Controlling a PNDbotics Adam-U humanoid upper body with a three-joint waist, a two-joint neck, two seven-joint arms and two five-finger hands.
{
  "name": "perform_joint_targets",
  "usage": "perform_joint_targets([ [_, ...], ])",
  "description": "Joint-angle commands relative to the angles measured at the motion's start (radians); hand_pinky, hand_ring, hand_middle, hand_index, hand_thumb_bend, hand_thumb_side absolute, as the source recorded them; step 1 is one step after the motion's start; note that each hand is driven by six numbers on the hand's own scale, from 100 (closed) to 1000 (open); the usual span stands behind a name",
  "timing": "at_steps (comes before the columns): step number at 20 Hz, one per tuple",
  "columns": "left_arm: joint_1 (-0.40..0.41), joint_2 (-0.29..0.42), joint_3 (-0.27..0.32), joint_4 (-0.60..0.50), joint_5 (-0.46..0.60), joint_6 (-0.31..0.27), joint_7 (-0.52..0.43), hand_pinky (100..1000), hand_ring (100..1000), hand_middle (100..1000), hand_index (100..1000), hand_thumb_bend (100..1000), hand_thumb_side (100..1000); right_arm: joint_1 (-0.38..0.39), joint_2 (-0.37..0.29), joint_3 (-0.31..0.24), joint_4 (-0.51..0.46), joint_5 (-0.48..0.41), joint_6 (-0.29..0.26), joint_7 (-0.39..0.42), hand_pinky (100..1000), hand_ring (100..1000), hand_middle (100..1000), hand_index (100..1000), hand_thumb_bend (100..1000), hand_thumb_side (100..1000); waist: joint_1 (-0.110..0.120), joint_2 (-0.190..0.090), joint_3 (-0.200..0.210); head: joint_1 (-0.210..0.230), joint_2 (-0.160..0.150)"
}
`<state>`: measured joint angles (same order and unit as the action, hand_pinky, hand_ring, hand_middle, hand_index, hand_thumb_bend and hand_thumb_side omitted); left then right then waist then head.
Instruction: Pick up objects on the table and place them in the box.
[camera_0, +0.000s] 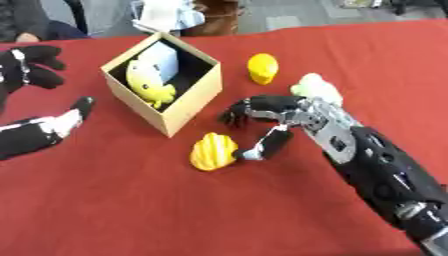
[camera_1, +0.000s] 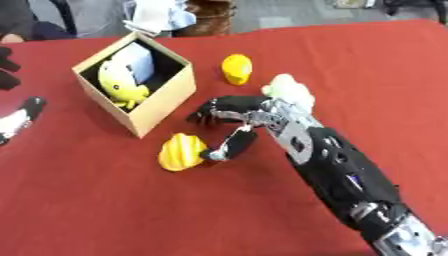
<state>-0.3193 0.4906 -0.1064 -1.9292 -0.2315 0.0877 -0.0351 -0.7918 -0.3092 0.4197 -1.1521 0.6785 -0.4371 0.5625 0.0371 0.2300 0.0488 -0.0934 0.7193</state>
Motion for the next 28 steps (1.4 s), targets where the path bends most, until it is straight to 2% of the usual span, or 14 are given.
perform_joint_targets([
  [1, -0.015, 0.012, 0.004, -0.008, -0.003, 0.0, -0.005, 654, 615, 635, 815, 476, 268, -0.012, 0.003, 0.01, -0.021, 0.007, -0.019, 0.006, 736, 770, 777, 914, 314, 442, -0.011, -0.009, 0.002, -0.002, -0.009],
  [4, -0.015, 0.012, 0.004, -0.006, -0.004, 0.0, -0.006, 652, 616, 635, 815, 474, 268, -0.013, -0.001, 0.025, -0.064, -0.017, -0.025, 0.011, 736, 771, 776, 910, 329, 462, -0.013, -0.009, 0.002, -0.002, -0.008],
  [10, -0.016, 0.012, 0.004, -0.004, -0.005, 0.001, -0.007, 651, 615, 635, 816, 472, 269, -0.013, -0.007, 0.055, -0.149, -0.059, -0.022, 0.047, 739, 771, 777, 895, 310, 435, -0.015, -0.009, 0.002, -0.002, -0.008],
  [12, -0.017, 0.011, 0.004, -0.004, -0.004, 0.001, -0.007, 652, 615, 635, 815, 472, 269, -0.012, -0.003, 0.06, -0.158, -0.061, -0.02, 0.057, 739, 770, 774, 865, 291, 414, -0.014, -0.009, 0.003, -0.003, -0.009],
  [15, -0.017, 0.01, 0.003, -0.005, -0.004, 0.001, -0.007, 652, 615, 635, 815, 471, 270, -0.01, 0.003, 0.065, -0.149, -0.041, -0.023, 0.065, 742, 771, 775, 846, 267, 377, -0.014, -0.009, 0.003, -0.003, -0.009],
  [28, -0.017, 0.008, 0.002, -0.005, -0.003, 0.0, -0.009, 653, 616, 637, 817, 461, 273, 0.004, 0.038, 0.046, -0.007, 0.092, -0.067, 0.023, 745, 770, 777, 850, 266, 345, -0.013, -0.009, 0.005, -0.005, -0.008],
])
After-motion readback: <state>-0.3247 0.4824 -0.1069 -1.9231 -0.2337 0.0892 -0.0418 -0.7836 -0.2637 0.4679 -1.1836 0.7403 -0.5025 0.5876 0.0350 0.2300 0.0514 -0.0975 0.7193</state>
